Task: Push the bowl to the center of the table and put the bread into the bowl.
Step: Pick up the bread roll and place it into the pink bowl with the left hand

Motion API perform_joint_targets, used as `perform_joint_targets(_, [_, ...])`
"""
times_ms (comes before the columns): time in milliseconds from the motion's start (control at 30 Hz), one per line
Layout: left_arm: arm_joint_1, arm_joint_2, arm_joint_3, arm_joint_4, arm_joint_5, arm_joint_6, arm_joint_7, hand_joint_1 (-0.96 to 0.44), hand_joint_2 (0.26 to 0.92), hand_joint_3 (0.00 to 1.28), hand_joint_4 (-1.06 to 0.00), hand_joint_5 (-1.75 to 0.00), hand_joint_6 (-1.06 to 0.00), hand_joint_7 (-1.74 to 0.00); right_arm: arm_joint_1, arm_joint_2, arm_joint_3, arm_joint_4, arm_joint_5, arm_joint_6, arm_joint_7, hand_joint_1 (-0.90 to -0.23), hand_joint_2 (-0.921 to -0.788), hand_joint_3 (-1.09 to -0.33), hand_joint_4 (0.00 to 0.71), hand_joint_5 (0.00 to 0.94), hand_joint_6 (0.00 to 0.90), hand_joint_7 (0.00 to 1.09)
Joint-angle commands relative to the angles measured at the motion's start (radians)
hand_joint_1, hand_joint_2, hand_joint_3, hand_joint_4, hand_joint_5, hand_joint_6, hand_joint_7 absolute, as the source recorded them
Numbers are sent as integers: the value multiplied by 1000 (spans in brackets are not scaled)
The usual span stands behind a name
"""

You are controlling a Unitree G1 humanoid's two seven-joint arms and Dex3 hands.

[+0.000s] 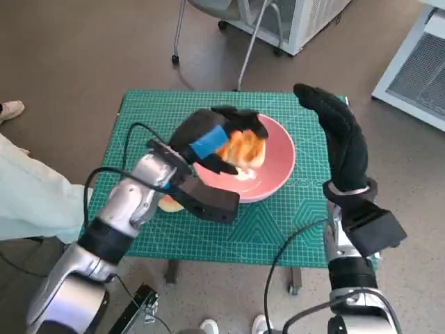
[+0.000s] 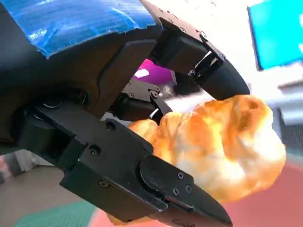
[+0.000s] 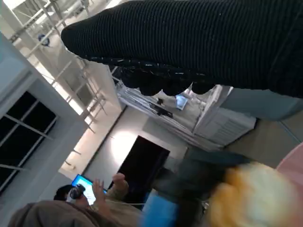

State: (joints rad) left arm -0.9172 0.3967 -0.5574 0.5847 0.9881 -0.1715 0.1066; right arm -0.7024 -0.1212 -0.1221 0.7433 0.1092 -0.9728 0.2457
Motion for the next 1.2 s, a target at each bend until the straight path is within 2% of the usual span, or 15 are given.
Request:
perform_joint_targets(33, [-56, -29, -41, 103, 24, -18, 17, 0, 920, 83, -624, -1294, -663, -1071, 48, -12, -6, -21, -29, 9, -33, -544, -921, -747, 375, 30, 39, 886])
perform_joint_targets(67, [-61, -36, -52, 120, 30, -12, 1, 0, 920, 81, -622, -1297, -669, -1063, 53, -14, -7, -28, -34, 10, -40, -545, -921, -746, 375, 30, 39, 886])
perform_joint_targets(133, [-70, -44, -69, 147, 37, -7, -29, 1, 920, 111, -576, -1274, -641, -1158, 61, -17, -8, -39, -43, 13, -53, -545, -921, -745, 375, 30, 40, 885])
perform_joint_targets(200, [-78, -47, -82, 166, 38, -8, -64, 1, 921, 194, -451, -1323, -585, -1288, 66, -19, -9, -46, -53, 16, -66, -545, -921, -745, 376, 30, 41, 884])
perform_joint_targets(233, [-81, -47, -87, 173, 37, -10, -80, -121, 921, 246, -388, -1039, -510, -1378, 68, -21, -9, -49, -57, 17, -72, -545, -921, -744, 376, 30, 42, 883])
perform_joint_targets(267, [-86, -46, -92, 179, 33, -13, -111, -165, 921, 264, -389, -893, -483, -1410, 71, -23, -10, -52, -63, 18, -80, -545, -921, -744, 376, 30, 42, 882])
perform_joint_targets(300, [-90, -45, -96, 183, 31, -14, -133, -137, 911, 283, -386, -634, -413, -1293, 73, -25, -10, -54, -67, 19, -86, -545, -921, -744, 376, 30, 44, 882])
perform_joint_targets(333, [-97, -43, -100, 187, 29, -17, -158, -43, 911, 260, -378, -428, -399, -979, 74, -27, -11, -54, -70, 19, -92, -546, -921, -743, 376, 30, 46, 881])
perform_joint_targets(367, [-101, -40, -102, 188, 27, -19, -174, -5, 913, 252, -371, -344, -400, -835, 76, -28, -10, -56, -73, 20, -97, -548, -921, -742, 377, 30, 47, 881])
perform_joint_targets(433, [-109, -31, -104, 182, 23, -27, -204, 91, 918, 237, -347, -142, -426, -439, 78, -30, -9, -60, -77, 22, -106, -553, -921, -739, 379, 31, 50, 879])
perform_joint_targets(533, [-111, -12, -98, 159, 17, -47, -230, 150, 920, 244, -312, -46, -434, -231, 81, -31, -8, -65, -83, 27, -119, -555, -921, -737, 383, 33, 53, 876])
perform_joint_targets(633, [-106, -1, -85, 148, 2, -70, -225, 163, 921, 247, -288, -15, -438, -158, 81, -28, -5, -68, -88, 31, -129, -555, -921, -737, 385, 34, 53, 874])
perform_joint_targets(900, [-75, 56, -34, 81, -59, -153, -199, 146, 921, 235, -248, -1, -440, -113, 82, -13, 11, -81, -95, 44, -147, -553, -921, -739, 386, 34, 54, 869])
perform_joint_targets(1200, [-12, 190, 80, -94, -150, -248, -204, 134, 921, 222, -228, 0, -415, -88, 80, 7, 25, -86, -71, 49, -132, -552, -921, -744, 385, 32, 53, 869])
